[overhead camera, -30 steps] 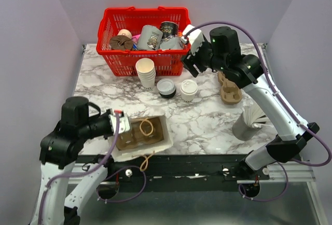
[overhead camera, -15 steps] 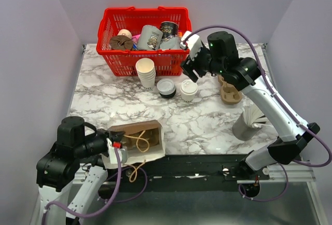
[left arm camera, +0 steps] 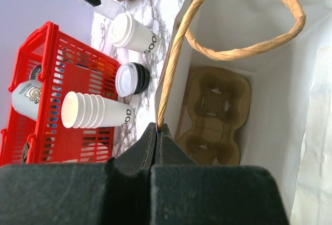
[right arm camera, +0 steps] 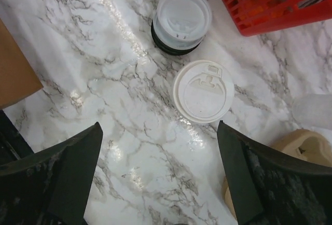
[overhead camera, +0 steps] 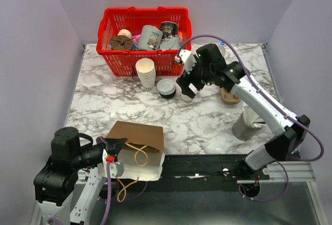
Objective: Pack the takeout coffee
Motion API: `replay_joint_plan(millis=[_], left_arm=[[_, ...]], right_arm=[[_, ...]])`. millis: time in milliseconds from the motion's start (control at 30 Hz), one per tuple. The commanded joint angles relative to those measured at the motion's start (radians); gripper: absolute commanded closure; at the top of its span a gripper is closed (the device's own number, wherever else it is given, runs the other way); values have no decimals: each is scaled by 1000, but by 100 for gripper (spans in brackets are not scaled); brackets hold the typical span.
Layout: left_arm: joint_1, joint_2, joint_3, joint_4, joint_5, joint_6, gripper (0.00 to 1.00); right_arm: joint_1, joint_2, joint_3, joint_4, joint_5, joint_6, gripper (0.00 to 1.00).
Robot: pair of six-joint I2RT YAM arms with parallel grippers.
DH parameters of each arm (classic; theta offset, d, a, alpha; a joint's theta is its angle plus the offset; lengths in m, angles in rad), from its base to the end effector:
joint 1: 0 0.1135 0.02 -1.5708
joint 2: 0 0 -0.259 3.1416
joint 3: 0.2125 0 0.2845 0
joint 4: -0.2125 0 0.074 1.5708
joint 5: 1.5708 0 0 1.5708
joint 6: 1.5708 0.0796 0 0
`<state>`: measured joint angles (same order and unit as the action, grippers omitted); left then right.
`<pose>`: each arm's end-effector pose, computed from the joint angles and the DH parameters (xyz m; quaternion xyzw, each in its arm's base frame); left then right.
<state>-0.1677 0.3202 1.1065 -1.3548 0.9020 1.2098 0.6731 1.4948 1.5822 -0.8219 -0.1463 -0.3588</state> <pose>0.0212 -0.0669 0.3678 0.6634 0.4763 -0.1163 0.5653 0.2942 0.2494 0.3534 -0.4755 0.7781 0.1293 0.3895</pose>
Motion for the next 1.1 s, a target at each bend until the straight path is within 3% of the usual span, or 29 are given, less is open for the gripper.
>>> replay_joint_plan(millis=[0,100,233,433,567,667,733,967,1067], left_arm=[[10,91,10,-65,12,-146,100],[10,222,53,-40,-11,-240,100],[10,394,95,-26,12,-375,100],[11,477,67,31,28,-568,100],[10,425,23,179,-23,-713,83],[10,392,6,220,-51,-760,80],[10,385,1,235,-72,-774,78],[10,373,-7,260,-109,-809,52],[10,373,-7,264,-117,-819,46]], right_arm=[[-78,141,168,-69,-61,87,0],[-135,208,272,-126,-108,100,12],[-181,293,274,-173,-171,61,18],[-202,361,285,-197,-153,21,4],[-199,387,283,-183,-131,67,0],[-201,390,271,-160,-105,90,0],[-201,400,275,-164,-107,86,0],[-193,447,283,-181,-139,73,0],[-188,467,285,-183,-138,69,0]])
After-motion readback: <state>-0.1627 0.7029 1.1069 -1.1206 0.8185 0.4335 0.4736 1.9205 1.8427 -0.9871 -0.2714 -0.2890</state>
